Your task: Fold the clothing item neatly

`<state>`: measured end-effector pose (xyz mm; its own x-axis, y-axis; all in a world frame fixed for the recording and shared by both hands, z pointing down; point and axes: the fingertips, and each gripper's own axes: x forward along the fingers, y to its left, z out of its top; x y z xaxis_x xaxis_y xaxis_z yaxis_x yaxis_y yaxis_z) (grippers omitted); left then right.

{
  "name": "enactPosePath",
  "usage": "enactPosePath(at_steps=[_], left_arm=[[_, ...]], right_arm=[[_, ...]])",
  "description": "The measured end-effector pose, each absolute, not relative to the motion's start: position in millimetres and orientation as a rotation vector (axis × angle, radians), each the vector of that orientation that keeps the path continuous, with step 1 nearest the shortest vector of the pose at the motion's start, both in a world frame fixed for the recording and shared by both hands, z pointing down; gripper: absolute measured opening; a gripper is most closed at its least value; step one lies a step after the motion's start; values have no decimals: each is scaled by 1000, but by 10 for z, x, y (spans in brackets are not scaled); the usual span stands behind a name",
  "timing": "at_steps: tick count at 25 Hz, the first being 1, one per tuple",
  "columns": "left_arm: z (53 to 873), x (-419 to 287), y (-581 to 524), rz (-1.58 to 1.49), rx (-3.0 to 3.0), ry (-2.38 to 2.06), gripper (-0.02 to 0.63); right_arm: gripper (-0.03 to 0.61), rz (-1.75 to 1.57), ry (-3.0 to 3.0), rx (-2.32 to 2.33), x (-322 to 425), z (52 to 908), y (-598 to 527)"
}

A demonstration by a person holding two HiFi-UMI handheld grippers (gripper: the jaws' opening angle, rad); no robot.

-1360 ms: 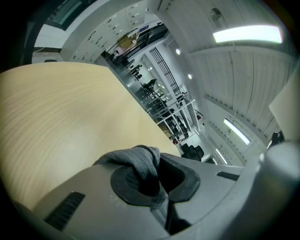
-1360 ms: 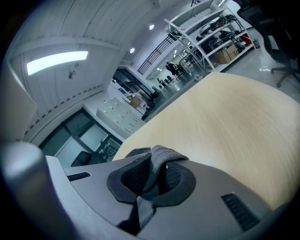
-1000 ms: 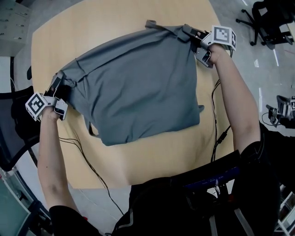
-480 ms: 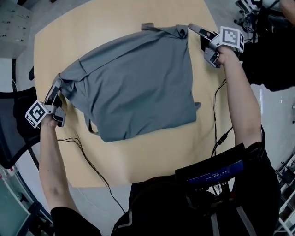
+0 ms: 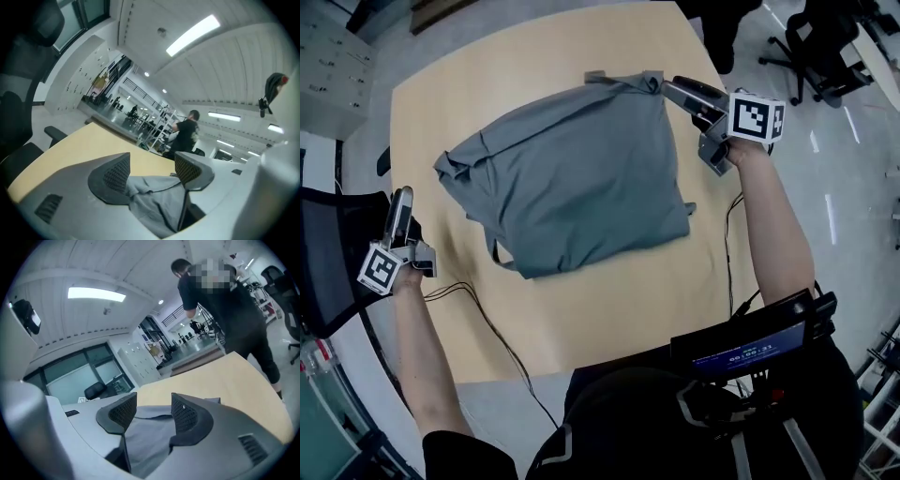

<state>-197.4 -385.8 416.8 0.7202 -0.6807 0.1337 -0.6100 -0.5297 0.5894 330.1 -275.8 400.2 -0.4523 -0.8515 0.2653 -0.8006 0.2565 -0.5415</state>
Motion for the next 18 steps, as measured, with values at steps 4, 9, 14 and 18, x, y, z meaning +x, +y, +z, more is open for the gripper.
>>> enactPosePath(at_steps=[4, 9, 14, 18], left_arm=[[3715, -1686, -3405, -192, 2456, -859, 293], [3282, -1396, -2866, -263, 2566, -795, 151], [2988, -1296, -2359, -327, 2616, -752, 49], [3064, -1257, -2058, -236, 2603, -790, 7]], right_arm=[[229, -845, 2516, -1602, 2895, 3686, -2523], [220, -724, 2617, -1585, 2370, 3385, -2239], [133, -660, 2610, -1587, 2008, 3170, -1903], [27, -628, 2572, -1648, 1927, 3103, -1620]])
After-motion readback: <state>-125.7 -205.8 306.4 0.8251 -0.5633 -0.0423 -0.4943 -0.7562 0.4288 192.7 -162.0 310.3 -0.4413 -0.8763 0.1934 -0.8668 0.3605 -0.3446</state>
